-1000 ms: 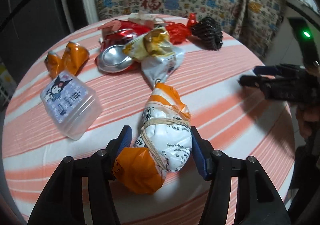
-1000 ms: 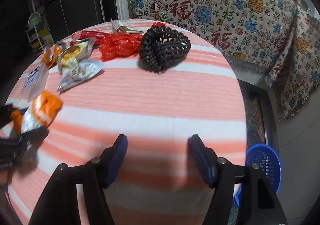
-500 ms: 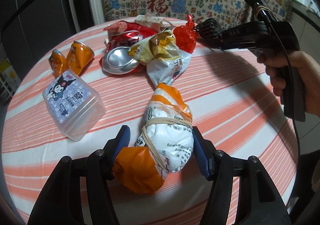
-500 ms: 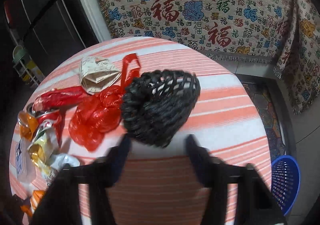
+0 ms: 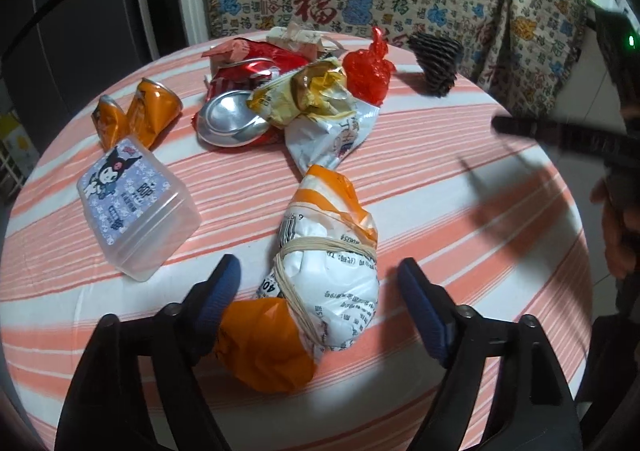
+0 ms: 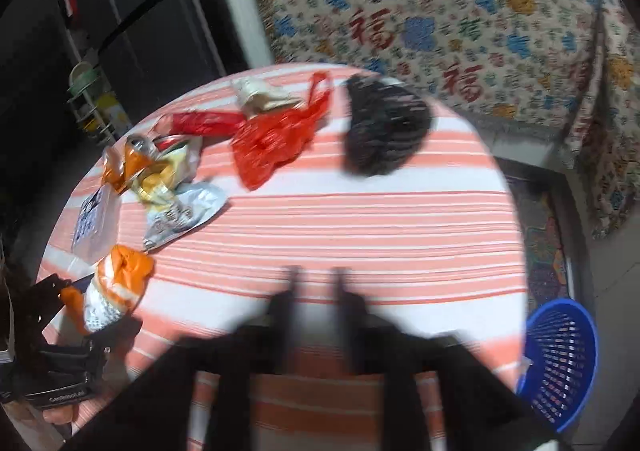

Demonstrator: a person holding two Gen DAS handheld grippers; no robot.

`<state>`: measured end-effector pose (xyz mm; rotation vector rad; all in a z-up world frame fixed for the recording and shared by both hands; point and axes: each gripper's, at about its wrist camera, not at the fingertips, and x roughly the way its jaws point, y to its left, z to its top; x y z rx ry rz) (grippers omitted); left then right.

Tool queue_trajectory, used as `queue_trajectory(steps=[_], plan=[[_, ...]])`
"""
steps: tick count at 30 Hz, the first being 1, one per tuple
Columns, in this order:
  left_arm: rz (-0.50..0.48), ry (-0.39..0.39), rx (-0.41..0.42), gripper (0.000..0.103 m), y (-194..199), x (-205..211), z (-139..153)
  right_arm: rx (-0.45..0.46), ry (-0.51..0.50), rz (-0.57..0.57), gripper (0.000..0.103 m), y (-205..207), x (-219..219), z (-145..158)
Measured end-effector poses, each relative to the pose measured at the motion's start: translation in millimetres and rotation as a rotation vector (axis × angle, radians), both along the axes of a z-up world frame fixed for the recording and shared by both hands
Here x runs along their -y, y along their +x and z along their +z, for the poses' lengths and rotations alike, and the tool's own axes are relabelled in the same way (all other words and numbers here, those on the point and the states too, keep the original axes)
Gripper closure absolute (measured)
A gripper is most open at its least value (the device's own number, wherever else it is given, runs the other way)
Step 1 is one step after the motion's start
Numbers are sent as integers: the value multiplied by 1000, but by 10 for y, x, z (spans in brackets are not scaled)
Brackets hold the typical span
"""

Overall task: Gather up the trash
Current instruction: 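Lower right tool onto the black mesh scrubber and close on it, then carry the wrapped bag with left tool while right tool carries the scrubber to the basket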

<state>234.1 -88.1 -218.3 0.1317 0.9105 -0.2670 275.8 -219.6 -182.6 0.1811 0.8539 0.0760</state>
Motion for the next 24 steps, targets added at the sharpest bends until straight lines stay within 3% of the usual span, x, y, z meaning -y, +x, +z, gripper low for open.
queue_trajectory(steps=[2, 4, 9, 13, 14, 15, 19, 24], plan=[[-7, 15, -5, 11, -1, 38, -16, 76, -37, -72, 20, 11, 152, 115], [-4, 12, -10, 8, 14, 31, -22, 95, -50, -119, 20, 174, 277, 207], [-10, 15, -17, 4, 17, 40, -39, 69, 7, -127, 20, 808, 353, 285], [-14, 14, -19, 3, 21, 41, -47, 1, -6, -139, 22, 1220, 277, 137], [-15, 13, -20, 3, 21, 48, -45, -12, -9, -144, 41, 1258, 273, 83], [-15, 12, -20, 2, 20, 47, -45, -29, 9, -134, 67, 1279, 275, 11], [-15, 11, -19, 2, 15, 47, -44, 23, 3, -109, 83, 1048, 277, 54], [-12, 15, -21, 1, 28, 42, -48, -5, -22, 24, 83, 446, 15, 151]])
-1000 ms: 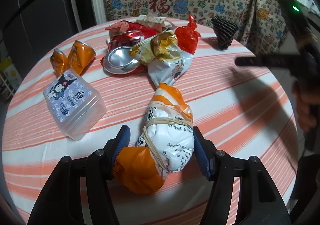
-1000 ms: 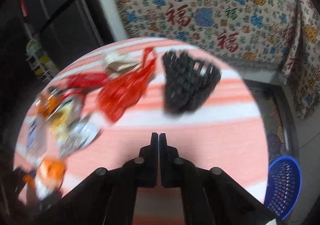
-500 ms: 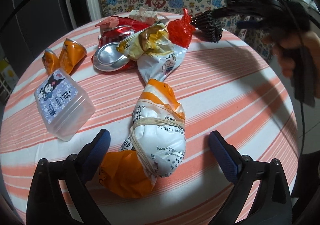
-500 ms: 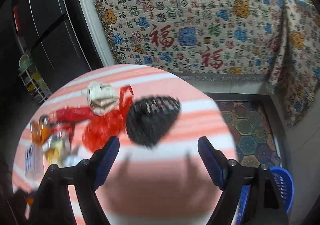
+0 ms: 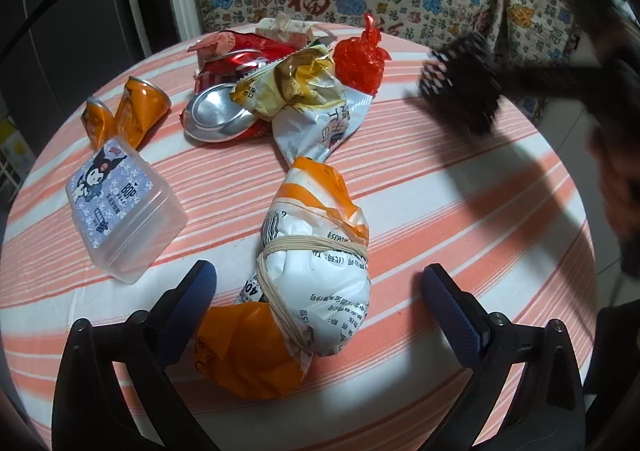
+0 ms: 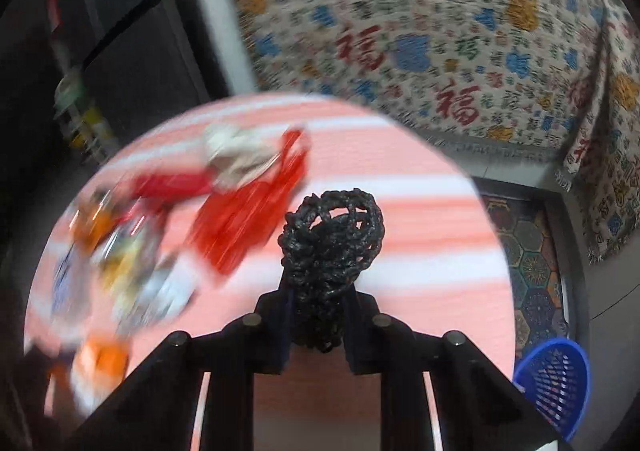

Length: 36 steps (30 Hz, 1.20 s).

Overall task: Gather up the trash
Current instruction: 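Carry the wrapped bag with left tool while right tool carries the scrubber to the basket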

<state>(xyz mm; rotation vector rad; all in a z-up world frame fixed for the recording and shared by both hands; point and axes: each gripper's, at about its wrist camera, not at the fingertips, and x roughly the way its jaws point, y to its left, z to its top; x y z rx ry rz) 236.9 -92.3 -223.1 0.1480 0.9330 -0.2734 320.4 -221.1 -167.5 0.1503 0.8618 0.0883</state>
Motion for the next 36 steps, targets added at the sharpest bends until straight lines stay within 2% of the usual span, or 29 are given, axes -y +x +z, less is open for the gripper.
queue_trajectory(steps=[2, 4, 6, 7, 10, 14, 19, 21, 24, 27, 28, 29, 30, 31, 36], plan=[[3, 2, -1, 1, -4, -6, 3, -18, 9, 53, 82, -250, -156, -25], [2, 7, -4, 1, -15, -22, 2, -31, 21, 89, 74, -502, -313, -110], [-22, 14, -11, 0, -56, -57, 5, -4, 4, 69, 19, -694, -402, -170], [-34, 14, -16, 0, -77, -90, 7, 5, -10, 50, 15, -757, -430, -207], [-51, 11, -18, 0, -150, -221, 14, -22, -21, 15, 15, -798, -470, -356], [-52, 1, -10, 1, -213, -303, 26, -3, -149, 25, 13, -811, -653, -387], [-31, -20, -4, 4, -121, -243, 54, -10, -142, 46, 12, -679, -645, -371], [-29, -40, 0, 10, -87, -220, 83, -18, -141, 68, 14, -621, -614, -351], [-20, -53, 0, 13, -50, -217, 89, 8, -118, 102, 14, -587, -579, -294], [-6, -54, 8, 28, -36, -239, 109, 59, -118, 122, 14, -581, -611, -181], [-10, -66, 8, 39, -41, -242, 123, 73, -109, 128, 15, -565, -629, -149], [-17, -82, 4, 44, -51, -247, 138, 82, -97, 139, 33, -539, -644, -123], [-17, -90, 6, 45, -62, -249, 158, 73, -87, 157, 76, -506, -660, -118], [-18, -92, 14, 48, -79, -242, 178, 41, -79, 177, 85, -460, -670, -132], [-26, -158, 34, 49, -164, -256, 332, 44, -14, 142, 87, -630, -569, 26]])
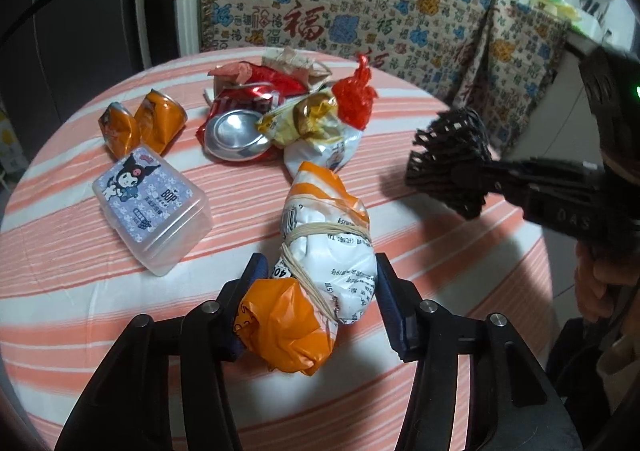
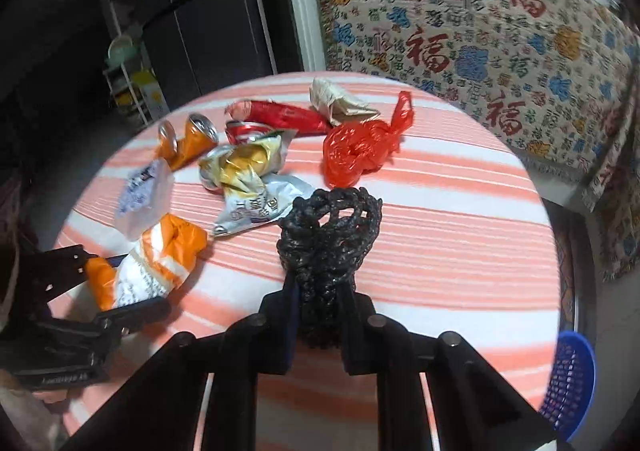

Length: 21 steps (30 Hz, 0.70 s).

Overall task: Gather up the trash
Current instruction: 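Carry the wrapped bag with left tool while right tool carries the scrubber to the basket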

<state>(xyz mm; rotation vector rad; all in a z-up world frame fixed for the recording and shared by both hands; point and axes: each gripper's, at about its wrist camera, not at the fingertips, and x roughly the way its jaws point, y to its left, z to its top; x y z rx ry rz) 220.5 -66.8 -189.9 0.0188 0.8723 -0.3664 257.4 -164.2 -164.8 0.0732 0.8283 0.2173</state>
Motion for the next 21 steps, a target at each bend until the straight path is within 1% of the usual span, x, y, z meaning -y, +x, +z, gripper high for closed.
queue_trajectory(steps=[3, 7, 9, 11, 17, 21], plan=[[-23, -39, -1, 49, -25, 68, 91, 2, 24, -13, 87, -213, 84, 94], [-62, -41, 13, 49, -95, 259, 212, 7, 22, -28, 87, -438, 199, 181], [-86, -39, 16, 49, -133, 378, 258, 5, 34, -53, 87, -549, 318, 218], [-108, -33, 21, 49, -166, 510, 300, 2, 47, -75, 87, -640, 455, 239], [-178, -35, 27, 49, -253, 940, 398, 15, 39, -146, 87, -867, 840, 278], [-239, -44, 26, 49, -298, 1307, 471, 21, 41, -208, 87, -1039, 1154, 288]])
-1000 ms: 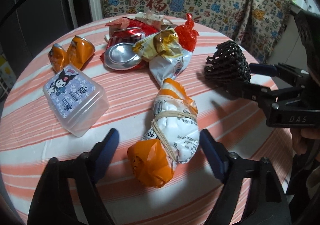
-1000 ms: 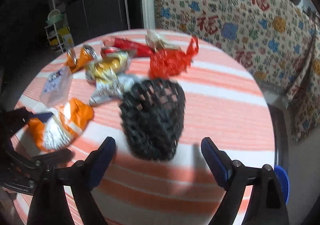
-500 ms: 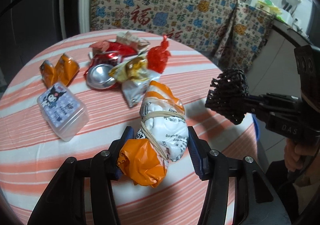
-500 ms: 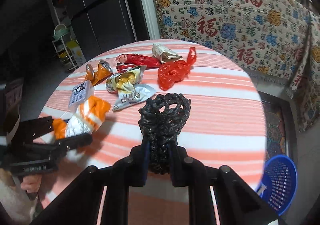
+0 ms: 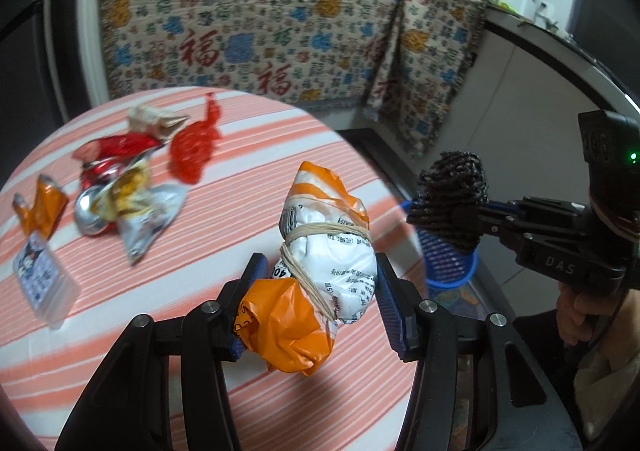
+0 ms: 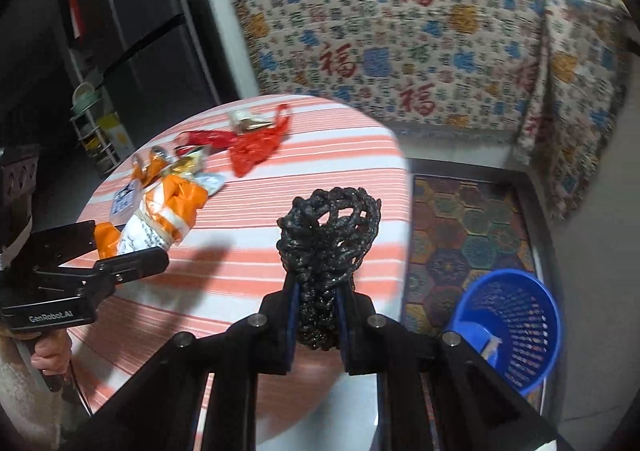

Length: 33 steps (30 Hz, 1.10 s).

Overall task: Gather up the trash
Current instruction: 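Carry the wrapped bag with left tool while right tool carries the scrubber to the basket, then open both tools above the blue basket to drop bag and scrubber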

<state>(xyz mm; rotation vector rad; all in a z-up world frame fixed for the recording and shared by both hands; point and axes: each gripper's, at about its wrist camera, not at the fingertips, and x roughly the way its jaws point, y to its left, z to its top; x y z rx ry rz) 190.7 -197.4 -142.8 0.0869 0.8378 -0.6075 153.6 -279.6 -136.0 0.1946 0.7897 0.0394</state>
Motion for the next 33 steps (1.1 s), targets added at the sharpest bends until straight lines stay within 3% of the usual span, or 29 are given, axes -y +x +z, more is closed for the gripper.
queue_trajectory(steps=[7, 15, 23, 33], plan=[[-119, -21, -7, 49, -40, 787, 120, 1, -8, -128, 87, -269, 640, 26], [-224, -52, -42, 49, -39, 1739, 48, -31, -5, -272, 87, -479, 1463, -75], [-287, -27, -53, 49, 124, 2553, -293, -70, 52, -363, 87, -558, 2187, -368], [-286, 1, -111, 49, 388, 3106, -734, -98, 99, -424, 86, -513, 2770, -782]])
